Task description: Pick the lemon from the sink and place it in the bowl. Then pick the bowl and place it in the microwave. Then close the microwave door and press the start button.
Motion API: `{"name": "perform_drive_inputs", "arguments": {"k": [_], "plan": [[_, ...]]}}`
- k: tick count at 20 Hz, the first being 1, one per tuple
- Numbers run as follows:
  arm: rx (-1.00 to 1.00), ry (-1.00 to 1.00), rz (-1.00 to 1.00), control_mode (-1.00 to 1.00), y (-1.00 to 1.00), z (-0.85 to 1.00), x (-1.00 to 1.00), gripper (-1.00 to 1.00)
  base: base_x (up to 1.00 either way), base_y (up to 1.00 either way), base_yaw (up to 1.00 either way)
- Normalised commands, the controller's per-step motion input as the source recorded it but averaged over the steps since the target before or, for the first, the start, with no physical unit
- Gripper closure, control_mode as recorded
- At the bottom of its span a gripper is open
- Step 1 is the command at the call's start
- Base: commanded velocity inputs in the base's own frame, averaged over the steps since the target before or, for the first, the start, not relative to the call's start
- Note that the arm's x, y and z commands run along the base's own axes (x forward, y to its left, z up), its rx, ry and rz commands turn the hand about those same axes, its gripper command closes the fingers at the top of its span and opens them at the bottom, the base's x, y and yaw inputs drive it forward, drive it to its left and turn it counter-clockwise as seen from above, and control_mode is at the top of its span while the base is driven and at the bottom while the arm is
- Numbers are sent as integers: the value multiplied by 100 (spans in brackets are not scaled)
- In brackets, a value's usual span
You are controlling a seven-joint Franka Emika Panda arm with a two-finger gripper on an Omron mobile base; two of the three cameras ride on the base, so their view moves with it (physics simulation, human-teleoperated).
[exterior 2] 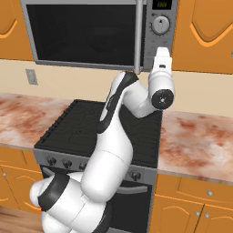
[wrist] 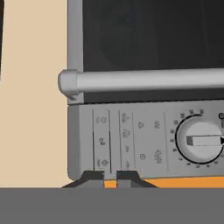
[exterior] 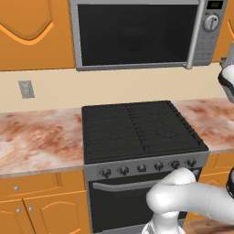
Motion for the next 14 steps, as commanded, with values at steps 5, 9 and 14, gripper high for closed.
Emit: {"name": "perform_drive_inputs", "arguments": {"k": [5,9,14], "plan": [[0,0,-1,-100,0,0,49,100,0,0,0],[1,0,0,-100,0,0,45,100,0,0,0],[2,0,0,-100,-2,0,40,100,0,0,0]]}}
